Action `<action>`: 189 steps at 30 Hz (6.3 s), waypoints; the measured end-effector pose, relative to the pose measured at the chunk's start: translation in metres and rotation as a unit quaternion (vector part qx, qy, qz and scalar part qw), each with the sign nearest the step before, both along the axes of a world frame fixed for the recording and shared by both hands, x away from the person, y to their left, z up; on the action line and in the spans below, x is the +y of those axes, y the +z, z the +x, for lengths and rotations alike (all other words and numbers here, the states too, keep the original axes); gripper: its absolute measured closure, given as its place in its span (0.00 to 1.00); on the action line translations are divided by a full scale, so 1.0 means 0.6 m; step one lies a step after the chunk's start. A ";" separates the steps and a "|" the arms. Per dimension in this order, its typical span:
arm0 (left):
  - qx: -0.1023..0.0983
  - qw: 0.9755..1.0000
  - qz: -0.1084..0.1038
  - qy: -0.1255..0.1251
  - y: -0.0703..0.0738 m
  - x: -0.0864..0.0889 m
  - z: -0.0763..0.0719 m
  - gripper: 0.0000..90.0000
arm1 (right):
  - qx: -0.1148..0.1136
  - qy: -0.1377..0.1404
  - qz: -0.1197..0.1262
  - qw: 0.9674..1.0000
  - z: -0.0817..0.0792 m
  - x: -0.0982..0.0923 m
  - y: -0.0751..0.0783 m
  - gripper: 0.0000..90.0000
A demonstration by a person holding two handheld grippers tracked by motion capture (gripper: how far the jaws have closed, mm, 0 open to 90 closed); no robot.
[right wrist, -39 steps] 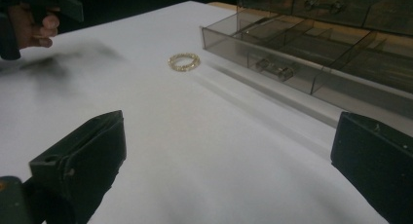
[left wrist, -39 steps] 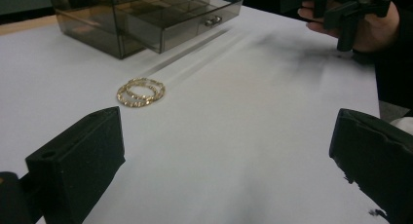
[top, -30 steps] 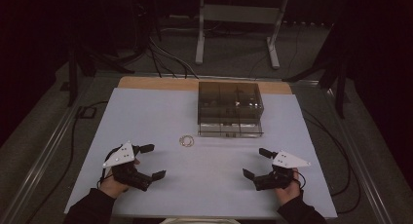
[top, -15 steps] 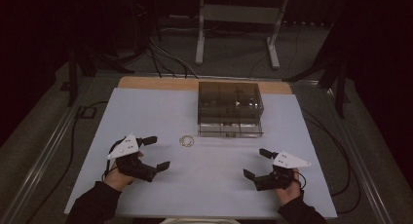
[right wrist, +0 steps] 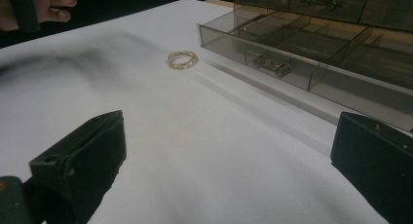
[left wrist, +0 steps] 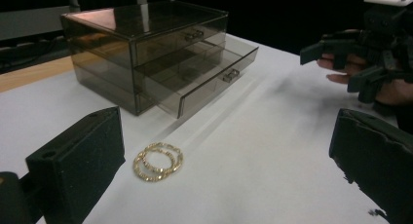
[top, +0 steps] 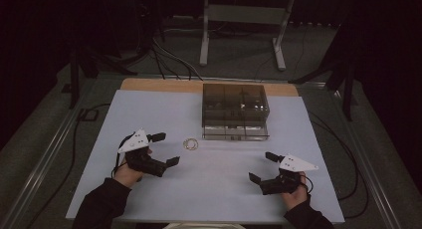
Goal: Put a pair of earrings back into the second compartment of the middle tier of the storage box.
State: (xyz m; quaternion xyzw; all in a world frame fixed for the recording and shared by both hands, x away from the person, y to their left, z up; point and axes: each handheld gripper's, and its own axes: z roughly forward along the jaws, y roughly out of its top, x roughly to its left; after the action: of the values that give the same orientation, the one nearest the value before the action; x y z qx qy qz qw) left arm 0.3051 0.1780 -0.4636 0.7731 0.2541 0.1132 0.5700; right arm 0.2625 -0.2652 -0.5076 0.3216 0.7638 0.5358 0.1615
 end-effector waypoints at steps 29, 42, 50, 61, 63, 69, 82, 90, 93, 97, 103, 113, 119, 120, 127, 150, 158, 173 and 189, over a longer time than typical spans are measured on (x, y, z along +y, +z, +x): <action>0.042 0.997 0.041 0.053 -0.045 -0.046 0.075 0.01 | 0.007 0.007 0.003 1.000 0.001 0.000 -0.001 0.00; 0.100 0.990 0.068 0.076 -0.063 -0.061 0.107 0.02 | 0.011 0.006 0.002 1.000 0.001 -0.001 -0.002 0.00; 0.120 0.985 0.084 0.095 -0.078 -0.072 0.120 0.19 | 0.012 0.006 0.001 1.000 0.002 -0.001 -0.003 0.00; 0.132 0.981 0.112 0.090 -0.087 -0.086 0.125 0.60 | 0.014 0.007 -0.004 1.000 0.002 0.000 -0.004 0.00; 0.139 0.978 0.122 0.095 -0.091 -0.089 0.126 0.64 | 0.014 0.007 -0.002 1.000 0.002 0.000 -0.003 0.00; 0.148 0.974 0.136 0.105 -0.097 -0.094 0.131 0.75 | 0.014 0.008 -0.004 1.000 0.002 0.000 -0.004 0.00; 0.152 0.967 0.171 0.113 -0.102 -0.109 0.131 0.95 | 0.014 0.008 -0.005 1.000 0.002 0.000 -0.004 0.00; 0.153 0.968 0.163 0.110 -0.101 -0.107 0.131 0.99 | 0.016 0.009 -0.008 1.000 0.001 0.000 -0.004 0.00; 0.147 0.970 0.156 0.113 -0.096 -0.106 0.129 0.99 | 0.016 0.008 -0.004 1.000 0.002 -0.001 -0.003 0.00; 0.138 0.971 0.156 0.117 -0.087 -0.102 0.127 0.99 | 0.015 0.008 -0.005 1.000 0.001 -0.001 -0.003 0.00; 0.129 0.972 0.150 0.124 -0.072 -0.095 0.123 0.99 | 0.015 0.007 -0.004 1.000 0.001 -0.002 -0.003 0.00; 0.116 0.975 0.142 0.128 -0.047 -0.087 0.111 0.99 | 0.014 0.007 -0.004 1.000 0.001 0.000 -0.003 0.00; 0.113 0.976 0.132 0.130 -0.032 -0.085 0.110 0.99 | 0.014 0.007 -0.003 1.000 0.000 0.000 -0.002 0.00; 0.112 0.976 0.134 0.128 -0.031 -0.086 0.110 0.99 | 0.013 0.007 -0.004 1.000 0.000 0.000 -0.002 0.00; 0.105 0.979 0.126 0.117 -0.016 -0.096 0.110 0.99 | 0.013 0.008 -0.002 1.000 0.000 -0.001 -0.002 0.00; 0.083 0.986 0.119 0.079 0.026 -0.154 0.124 0.99 | 0.013 0.010 -0.001 1.000 0.000 -0.001 -0.002 0.00; 0.083 0.988 0.110 0.067 0.032 -0.179 0.130 0.99 | 0.013 0.011 -0.001 1.000 -0.001 0.000 -0.002 0.00; 0.082 0.989 0.108 0.057 0.040 -0.232 0.151 0.99 | 0.012 0.014 -0.001 1.000 -0.002 0.001 -0.001 0.00; 0.093 0.989 0.098 0.060 0.029 -0.288 0.174 0.99 | 0.012 0.016 0.000 1.000 -0.004 -0.001 0.000 0.00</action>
State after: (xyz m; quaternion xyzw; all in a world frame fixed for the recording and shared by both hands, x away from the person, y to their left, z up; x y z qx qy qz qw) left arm 0.4092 0.0054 -0.4465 0.8155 0.3398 0.0994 0.4579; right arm 0.2603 -0.2655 -0.5076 0.3151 0.7707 0.5348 0.1438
